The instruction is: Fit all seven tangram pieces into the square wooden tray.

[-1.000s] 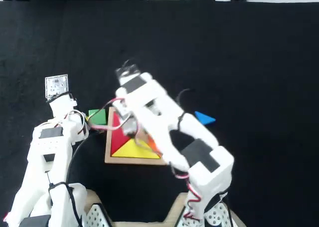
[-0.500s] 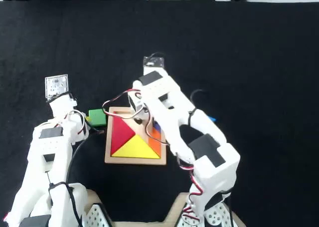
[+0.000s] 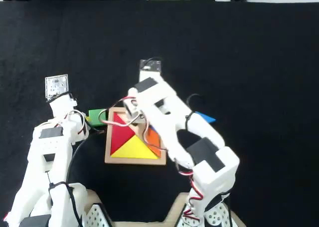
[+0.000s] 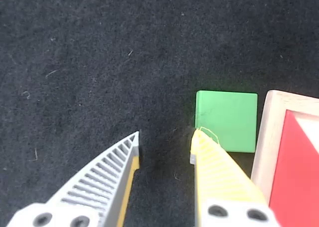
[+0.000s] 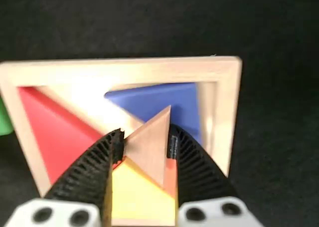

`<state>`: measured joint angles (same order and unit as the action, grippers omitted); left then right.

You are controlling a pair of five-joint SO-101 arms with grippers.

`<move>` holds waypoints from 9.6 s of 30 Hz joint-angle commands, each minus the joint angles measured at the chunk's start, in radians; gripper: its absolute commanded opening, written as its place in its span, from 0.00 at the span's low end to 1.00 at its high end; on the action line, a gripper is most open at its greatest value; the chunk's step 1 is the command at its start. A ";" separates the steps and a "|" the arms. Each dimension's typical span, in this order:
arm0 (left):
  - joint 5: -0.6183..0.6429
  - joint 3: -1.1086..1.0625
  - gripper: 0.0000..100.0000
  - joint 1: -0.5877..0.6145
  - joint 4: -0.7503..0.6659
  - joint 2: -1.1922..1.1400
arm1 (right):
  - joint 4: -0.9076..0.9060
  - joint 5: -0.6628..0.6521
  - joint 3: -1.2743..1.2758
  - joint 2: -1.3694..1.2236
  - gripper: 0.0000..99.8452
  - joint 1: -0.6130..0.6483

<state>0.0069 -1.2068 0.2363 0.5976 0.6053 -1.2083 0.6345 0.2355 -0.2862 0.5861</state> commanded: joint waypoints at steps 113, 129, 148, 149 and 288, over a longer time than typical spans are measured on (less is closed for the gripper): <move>-0.011 0.012 0.17 -0.012 -0.014 0.003 | -0.035 -0.187 0.016 0.096 0.11 0.038; -0.011 0.012 0.17 -0.012 -0.014 0.003 | -0.038 -0.189 0.012 0.096 0.22 0.098; -0.011 0.012 0.17 -0.012 -0.014 0.003 | -0.034 -0.189 -0.028 0.197 0.21 0.089; -0.011 0.012 0.17 -0.012 -0.014 0.003 | -0.032 -0.189 -0.028 0.208 0.18 0.078; -0.011 0.010 0.17 -0.012 -0.014 0.003 | 0.135 -0.313 0.065 0.045 0.02 0.017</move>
<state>0.0069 -1.2068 0.2363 0.5976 0.6053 -1.0625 0.3567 0.3414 -0.2355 0.5892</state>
